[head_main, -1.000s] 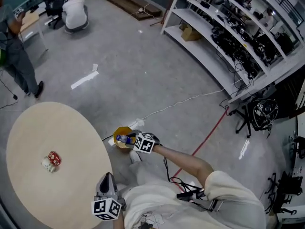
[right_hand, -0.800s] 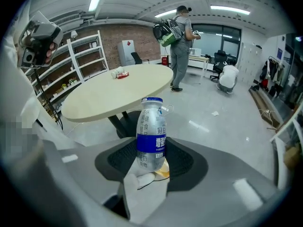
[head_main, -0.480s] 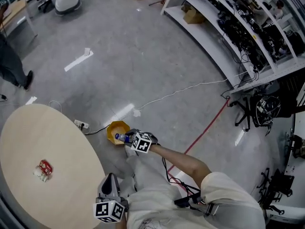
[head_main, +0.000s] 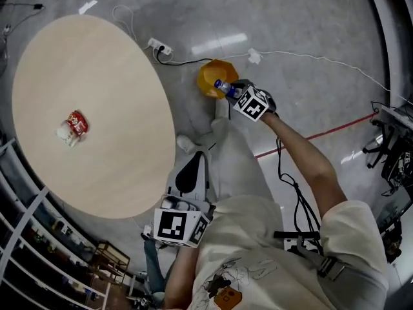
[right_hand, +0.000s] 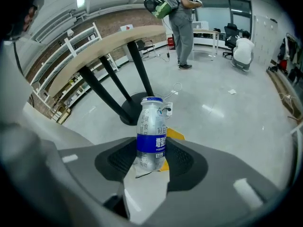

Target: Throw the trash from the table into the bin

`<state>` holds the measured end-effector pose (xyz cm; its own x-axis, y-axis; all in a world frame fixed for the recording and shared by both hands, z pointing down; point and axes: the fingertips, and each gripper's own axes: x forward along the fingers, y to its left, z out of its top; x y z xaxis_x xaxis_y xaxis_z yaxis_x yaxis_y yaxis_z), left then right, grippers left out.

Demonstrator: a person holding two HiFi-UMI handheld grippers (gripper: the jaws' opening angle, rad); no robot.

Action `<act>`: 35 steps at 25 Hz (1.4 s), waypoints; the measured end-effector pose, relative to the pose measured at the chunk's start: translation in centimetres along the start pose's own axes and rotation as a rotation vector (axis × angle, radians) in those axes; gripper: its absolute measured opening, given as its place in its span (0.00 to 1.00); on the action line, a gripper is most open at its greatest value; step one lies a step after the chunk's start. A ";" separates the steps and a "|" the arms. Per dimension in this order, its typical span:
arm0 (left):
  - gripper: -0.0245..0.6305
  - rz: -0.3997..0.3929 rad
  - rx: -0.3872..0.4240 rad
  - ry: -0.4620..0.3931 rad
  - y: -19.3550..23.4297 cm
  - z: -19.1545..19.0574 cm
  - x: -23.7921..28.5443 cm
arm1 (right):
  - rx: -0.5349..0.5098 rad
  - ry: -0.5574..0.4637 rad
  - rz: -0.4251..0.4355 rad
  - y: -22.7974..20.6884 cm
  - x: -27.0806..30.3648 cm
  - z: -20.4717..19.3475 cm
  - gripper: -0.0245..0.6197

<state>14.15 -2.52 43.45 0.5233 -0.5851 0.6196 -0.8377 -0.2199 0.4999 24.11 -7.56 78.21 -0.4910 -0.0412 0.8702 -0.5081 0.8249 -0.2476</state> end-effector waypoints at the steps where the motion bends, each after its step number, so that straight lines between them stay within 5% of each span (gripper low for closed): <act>1: 0.04 0.008 -0.005 0.004 0.5 -0.1 0.6 | -0.011 0.017 0.001 -0.6 1.2 -0.2 0.34; 19: 0.04 0.119 -0.050 0.192 8.4 -8.5 14.1 | 0.056 0.181 0.063 -6.2 20.0 -8.8 0.34; 26: 0.04 0.123 -0.103 0.245 10.7 -13.0 16.6 | 0.117 0.208 0.062 -7.1 25.2 -11.9 0.34; 35: 0.04 0.123 -0.152 0.247 10.5 -14.4 17.5 | 0.199 0.234 0.097 -7.2 28.1 -12.8 0.41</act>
<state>16.80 -3.84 68.24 0.4575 -0.3884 0.7999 -0.8737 -0.0294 0.4855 22.99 -7.44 109.85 -0.3800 0.1820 0.9069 -0.6067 0.6911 -0.3929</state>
